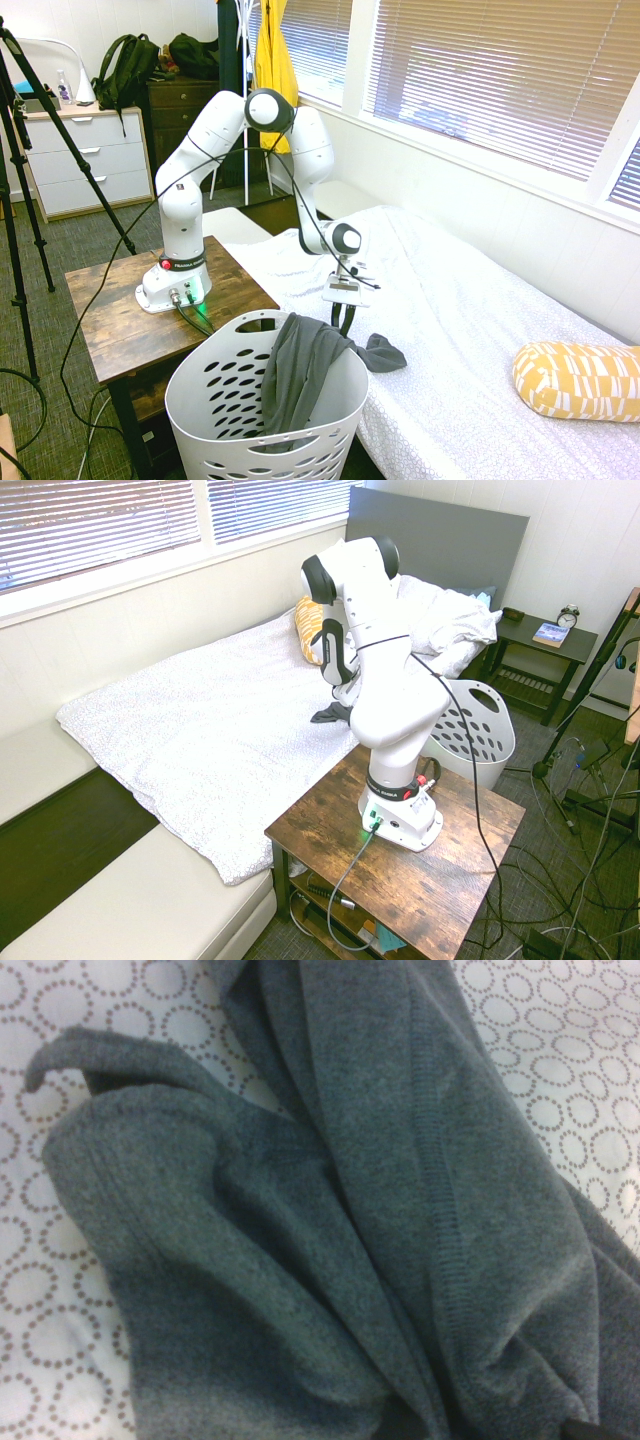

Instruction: Put my clothes in the laundry bag

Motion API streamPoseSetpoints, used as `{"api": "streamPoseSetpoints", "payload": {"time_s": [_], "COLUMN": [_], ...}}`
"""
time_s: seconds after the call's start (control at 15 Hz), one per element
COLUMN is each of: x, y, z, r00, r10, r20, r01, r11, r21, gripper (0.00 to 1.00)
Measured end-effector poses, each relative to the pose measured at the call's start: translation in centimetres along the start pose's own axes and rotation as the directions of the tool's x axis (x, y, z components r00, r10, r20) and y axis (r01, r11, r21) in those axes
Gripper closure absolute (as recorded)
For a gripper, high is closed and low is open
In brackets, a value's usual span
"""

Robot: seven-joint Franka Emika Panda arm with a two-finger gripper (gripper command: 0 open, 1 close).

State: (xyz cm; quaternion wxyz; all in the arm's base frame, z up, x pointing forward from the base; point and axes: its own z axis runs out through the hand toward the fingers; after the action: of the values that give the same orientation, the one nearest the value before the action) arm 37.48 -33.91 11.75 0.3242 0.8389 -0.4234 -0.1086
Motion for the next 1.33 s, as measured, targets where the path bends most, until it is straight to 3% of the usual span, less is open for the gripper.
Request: {"api": "streamPoseSetpoints", "payload": {"time_s": [0.53, 0.8, 1.07, 1.33], "x": [-0.5, 0.4, 2.5, 2.4], "y": [1.2, 3.8, 11.4, 24.0], "z": [-1.1, -5.9, -14.1, -22.6], "r00": [0.998, 0.997, 0.998, 0.994], "r10": [0.051, 0.077, 0.067, -0.112], "r20": [0.02, -0.002, -0.018, -0.013], "r01": [-0.052, -0.076, -0.065, 0.112], "r11": [0.998, 0.993, 0.989, 0.989], "r21": [0.032, 0.086, 0.13, 0.1], "gripper": [1.0, 1.0, 1.0, 1.0]}}
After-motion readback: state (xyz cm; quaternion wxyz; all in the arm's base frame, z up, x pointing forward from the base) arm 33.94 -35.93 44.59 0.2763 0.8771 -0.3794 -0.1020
